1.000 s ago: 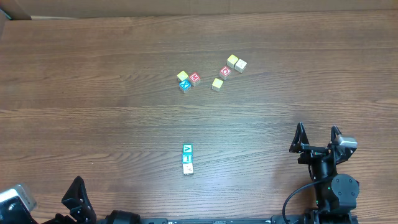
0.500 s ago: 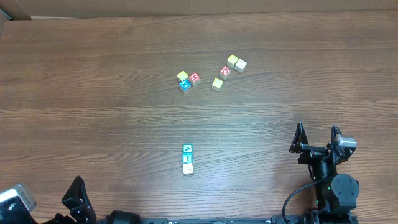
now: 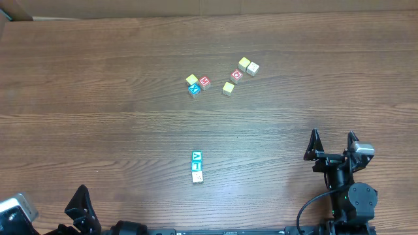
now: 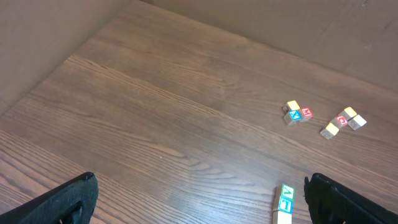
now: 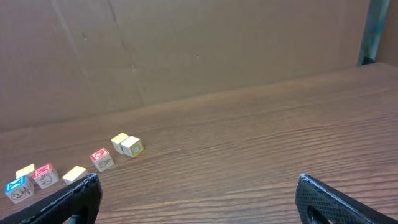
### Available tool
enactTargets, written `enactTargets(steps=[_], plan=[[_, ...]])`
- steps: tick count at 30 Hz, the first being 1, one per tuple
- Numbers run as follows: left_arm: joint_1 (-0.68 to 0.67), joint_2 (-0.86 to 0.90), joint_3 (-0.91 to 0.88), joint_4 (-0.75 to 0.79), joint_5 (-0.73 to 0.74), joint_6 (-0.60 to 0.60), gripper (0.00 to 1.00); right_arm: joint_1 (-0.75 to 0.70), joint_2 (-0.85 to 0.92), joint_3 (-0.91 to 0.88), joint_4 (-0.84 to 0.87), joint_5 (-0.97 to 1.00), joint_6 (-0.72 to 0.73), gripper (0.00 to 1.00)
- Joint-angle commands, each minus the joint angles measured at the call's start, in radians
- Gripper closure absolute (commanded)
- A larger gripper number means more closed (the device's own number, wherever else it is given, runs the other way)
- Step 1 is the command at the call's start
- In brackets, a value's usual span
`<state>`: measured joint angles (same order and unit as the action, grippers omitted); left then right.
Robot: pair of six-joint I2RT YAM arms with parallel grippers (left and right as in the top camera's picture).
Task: Flip 5 blocks
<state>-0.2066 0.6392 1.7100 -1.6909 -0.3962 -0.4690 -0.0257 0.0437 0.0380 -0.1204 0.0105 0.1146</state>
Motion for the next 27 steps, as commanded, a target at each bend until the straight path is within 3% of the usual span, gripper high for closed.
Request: enactTargets(steps=[1, 8, 12, 15, 19, 24, 27], plan=[[0.005, -0.006, 0.008, 0.002, 0.001, 0.000, 0.00, -0.003, -0.014, -0.016, 0.011, -0.013, -0.018, 0.00], [0.003, -0.006, 0.008, 0.005, 0.001, 0.000, 0.00, -0.003, -0.014, -0.016, 0.011, -0.013, -0.018, 0.00], [0.009, -0.013, -0.018, 0.127, -0.006, 0.003, 0.00, -0.003, -0.014, -0.016, 0.011, -0.013, -0.018, 0.00], [0.025, -0.041, -0.116, 0.326, 0.038, 0.079, 0.00, -0.003, -0.014, -0.016, 0.011, -0.013, -0.018, 0.00], [0.053, -0.142, -0.383, 0.696, 0.198, 0.224, 0.00, -0.003, -0.014, -0.016, 0.011, -0.013, -0.018, 0.00], [0.079, -0.317, -0.810, 1.118, 0.320, 0.229, 0.00, -0.003, -0.014, -0.016, 0.011, -0.013, -0.018, 0.00], [0.087, -0.400, -1.015, 1.261, 0.338, 0.180, 0.00, -0.003, -0.014, -0.016, 0.011, -0.013, -0.018, 0.00]])
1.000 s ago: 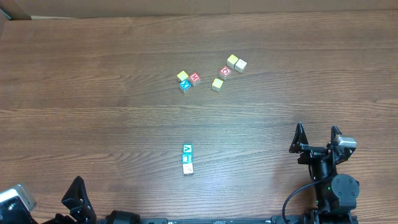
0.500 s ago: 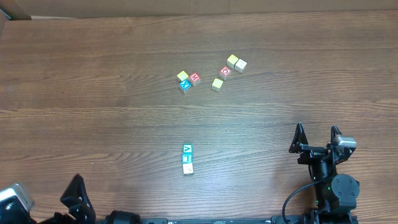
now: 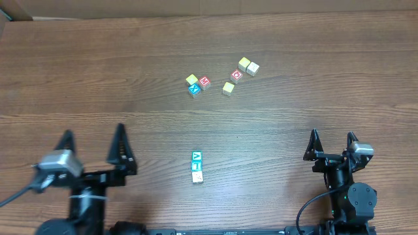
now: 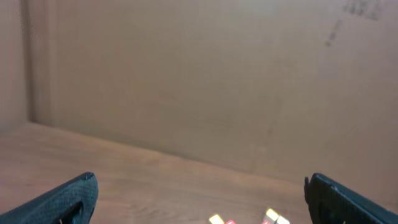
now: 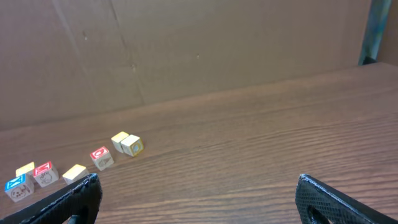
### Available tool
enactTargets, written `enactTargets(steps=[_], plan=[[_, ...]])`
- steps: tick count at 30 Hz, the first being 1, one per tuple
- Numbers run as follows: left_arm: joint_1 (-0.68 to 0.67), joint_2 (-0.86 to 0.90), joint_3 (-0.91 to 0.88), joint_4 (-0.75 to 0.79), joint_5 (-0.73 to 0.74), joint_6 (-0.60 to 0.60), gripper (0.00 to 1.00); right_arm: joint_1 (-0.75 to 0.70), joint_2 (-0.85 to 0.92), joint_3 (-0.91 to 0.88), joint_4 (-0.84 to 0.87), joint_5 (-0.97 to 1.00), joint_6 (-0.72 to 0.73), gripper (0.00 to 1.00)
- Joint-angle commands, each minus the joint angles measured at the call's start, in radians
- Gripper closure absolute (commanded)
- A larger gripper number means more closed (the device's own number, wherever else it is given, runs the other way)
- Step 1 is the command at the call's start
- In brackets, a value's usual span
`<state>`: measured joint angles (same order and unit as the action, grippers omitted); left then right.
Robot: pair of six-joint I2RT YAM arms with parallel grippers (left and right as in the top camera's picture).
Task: Flip 5 blocks
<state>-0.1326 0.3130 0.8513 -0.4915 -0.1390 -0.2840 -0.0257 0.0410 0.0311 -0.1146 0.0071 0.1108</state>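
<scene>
Several small letter blocks lie at the back centre of the table: a yellow, a red (image 3: 204, 81) and a blue block (image 3: 194, 89) together, then a yellow block (image 3: 228, 87), a red O block (image 3: 236, 74) and a pale pair (image 3: 248, 65). A short row of three blocks (image 3: 196, 166), two teal and one cream, lies nearer the front. My left gripper (image 3: 92, 134) stands open at the front left, far from all blocks. At the front right my right gripper (image 3: 333, 137) is open and empty. The right wrist view shows the red O block (image 5: 101, 157) ahead to the left.
A brown cardboard wall (image 4: 199, 81) fills the left wrist view, with only the tops of two yellow blocks (image 4: 272, 216) at its lower edge. The wooden table (image 3: 98, 65) stretches wide around the blocks. The same wall (image 5: 205, 50) backs the table in the right wrist view.
My left arm has moved from the table's front left corner to a spot farther in and to the right, and its camera now faces the back wall. Right arm and blocks are unchanged.
</scene>
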Motion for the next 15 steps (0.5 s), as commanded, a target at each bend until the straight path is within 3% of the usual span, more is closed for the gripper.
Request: enactTargets(steps=[1, 6, 15], plan=[[0.016, -0.100, -0.227, 0.105, 0.081, -0.031, 0.00, -0.003, -0.012, -0.010, 0.005, -0.009, -0.014, 0.00], [0.023, -0.196, -0.495, 0.277, 0.080, -0.119, 0.01, -0.003, -0.012, -0.010, 0.005, -0.009, -0.014, 0.00], [0.024, -0.311, -0.786, 0.486, 0.051, -0.124, 0.00, -0.003, -0.012, -0.010, 0.005, -0.009, -0.014, 0.00]])
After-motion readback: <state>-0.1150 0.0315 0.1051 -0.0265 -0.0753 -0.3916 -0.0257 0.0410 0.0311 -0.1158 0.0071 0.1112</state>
